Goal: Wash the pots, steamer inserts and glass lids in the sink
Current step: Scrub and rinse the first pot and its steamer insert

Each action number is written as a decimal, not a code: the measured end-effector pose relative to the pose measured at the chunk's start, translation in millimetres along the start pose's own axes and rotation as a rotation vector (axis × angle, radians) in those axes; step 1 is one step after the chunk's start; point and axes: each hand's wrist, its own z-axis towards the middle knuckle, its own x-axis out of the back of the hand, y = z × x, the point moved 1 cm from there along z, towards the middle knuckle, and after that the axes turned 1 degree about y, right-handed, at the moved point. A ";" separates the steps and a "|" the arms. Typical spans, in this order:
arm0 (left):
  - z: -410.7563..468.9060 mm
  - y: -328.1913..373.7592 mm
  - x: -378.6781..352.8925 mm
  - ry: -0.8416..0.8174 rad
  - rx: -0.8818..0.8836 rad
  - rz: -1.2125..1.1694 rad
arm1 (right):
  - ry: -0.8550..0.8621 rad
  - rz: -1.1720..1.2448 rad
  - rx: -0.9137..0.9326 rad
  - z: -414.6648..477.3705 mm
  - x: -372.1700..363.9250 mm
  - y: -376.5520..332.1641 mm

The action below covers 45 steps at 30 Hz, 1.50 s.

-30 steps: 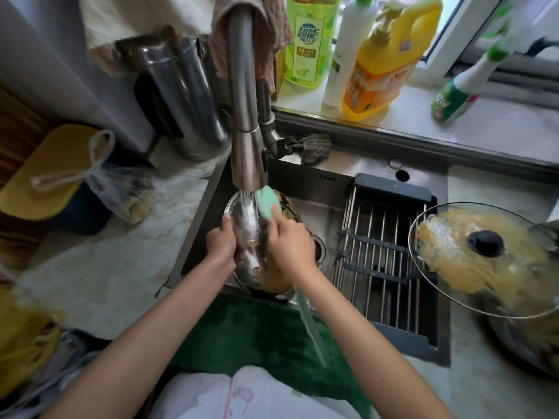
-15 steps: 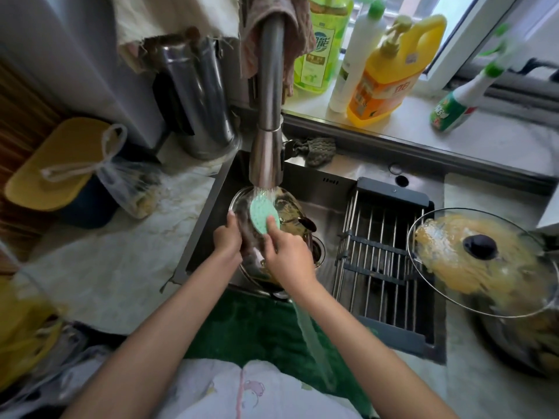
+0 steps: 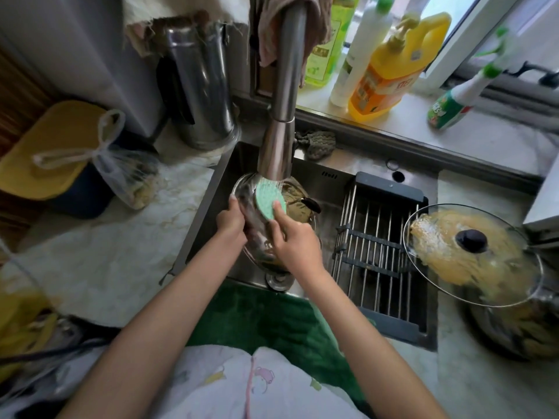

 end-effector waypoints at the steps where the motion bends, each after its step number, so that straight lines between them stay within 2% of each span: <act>1: 2.6 1.0 2.6 0.007 0.014 -0.009 | -0.035 -0.029 0.055 -11.7 0.7 5.5; 2: 5.6 1.1 5.3 0.017 0.041 -0.017 | -0.072 -0.045 0.087 -27.0 4.9 14.0; 4: 12.5 -1.8 8.5 0.008 0.090 -0.034 | -0.119 -0.078 0.023 -46.2 14.5 35.6; 7: 13.5 -6.9 4.9 0.008 0.116 -0.067 | -0.048 -0.047 -0.105 -25.1 7.7 43.6; 10: 14.6 -10.2 5.3 0.005 0.148 -0.079 | -0.067 0.084 -0.056 -27.7 -9.6 18.8; 12: 16.1 -11.1 9.2 -0.003 0.180 -0.108 | -0.099 0.037 -0.032 -41.9 -4.5 27.1; 15: 22.3 -13.0 18.9 -0.041 0.214 -0.143 | -0.035 -0.033 -0.280 -31.4 13.4 63.4; 17: 28.3 -15.4 23.0 -0.046 0.216 -0.161 | 0.026 0.052 -0.367 -25.4 8.9 60.0; 19: 67.7 -29.1 30.5 -0.086 0.232 -0.186 | -0.041 0.163 -0.250 -30.9 -1.2 32.7; 22: 72.1 -27.0 36.7 -0.126 0.294 -0.234 | -0.120 0.064 -0.105 -39.0 6.0 28.2; 25: 38.5 -9.0 38.8 -0.142 0.287 -0.262 | 0.016 0.006 -0.313 -13.2 19.3 54.8; 26: 37.6 -10.2 38.6 -0.112 0.288 -0.250 | 0.033 0.027 -0.327 -9.5 17.6 50.8; 29: 43.8 -8.9 44.2 -0.129 0.271 -0.315 | -0.103 0.078 -0.113 -25.4 4.1 15.0; 31: 46.9 -11.5 45.5 -0.086 0.267 -0.334 | -0.143 0.011 -0.051 -37.5 9.6 17.1; 35: 44.7 -13.4 42.5 -0.044 0.255 -0.364 | 0.008 0.035 -0.354 -10.7 17.6 54.4; 36: 44.0 -12.2 39.4 -0.031 0.231 -0.349 | 0.014 0.103 -0.351 -9.7 12.3 45.7; 38: 40.6 -7.8 35.1 -0.027 0.193 -0.322 | -0.055 0.176 -0.198 -21.1 0.2 20.1; 40: 41.8 -7.7 32.1 -0.061 0.201 -0.330 | -0.126 0.113 -0.083 -35.2 1.7 16.6; 41: 44.1 -9.9 31.0 -0.076 0.213 -0.331 | -0.122 0.070 -0.105 -34.1 8.2 26.7; 43: 41.7 -9.7 30.8 -0.073 0.226 -0.315 | -0.038 0.039 -0.274 -18.9 17.9 55.7; 45: 39.7 -7.3 26.7 -0.048 0.213 -0.295 | 0.001 0.113 -0.344 -13.5 14.5 58.7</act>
